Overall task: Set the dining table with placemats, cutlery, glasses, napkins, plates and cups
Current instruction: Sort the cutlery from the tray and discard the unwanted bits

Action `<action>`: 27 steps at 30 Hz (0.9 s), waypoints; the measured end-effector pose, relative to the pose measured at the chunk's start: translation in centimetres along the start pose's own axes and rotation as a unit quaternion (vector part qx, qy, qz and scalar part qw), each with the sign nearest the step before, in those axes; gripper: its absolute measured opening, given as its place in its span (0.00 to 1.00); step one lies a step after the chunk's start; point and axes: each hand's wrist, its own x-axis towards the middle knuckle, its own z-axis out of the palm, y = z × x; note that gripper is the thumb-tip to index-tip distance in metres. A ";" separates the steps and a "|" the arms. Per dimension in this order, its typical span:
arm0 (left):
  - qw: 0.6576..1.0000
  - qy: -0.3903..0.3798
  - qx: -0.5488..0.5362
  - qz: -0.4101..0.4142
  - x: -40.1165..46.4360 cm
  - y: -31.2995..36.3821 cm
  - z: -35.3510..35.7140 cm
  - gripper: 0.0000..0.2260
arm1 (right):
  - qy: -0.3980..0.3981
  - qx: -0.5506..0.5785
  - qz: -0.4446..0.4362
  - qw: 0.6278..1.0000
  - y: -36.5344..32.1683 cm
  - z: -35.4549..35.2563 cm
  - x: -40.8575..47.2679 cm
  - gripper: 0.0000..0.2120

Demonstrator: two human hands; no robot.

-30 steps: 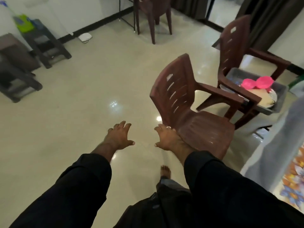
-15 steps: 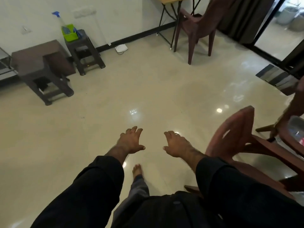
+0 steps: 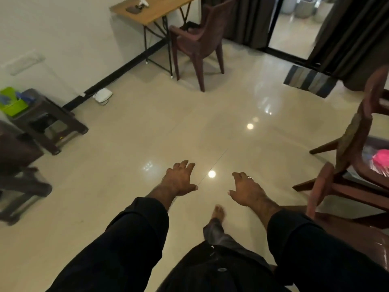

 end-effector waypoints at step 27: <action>0.968 -0.039 0.117 0.219 58.7 15.9 -30.4 0.43 | 0.050 0.106 0.225 0.967 21.3 -29.0 39.6 0.34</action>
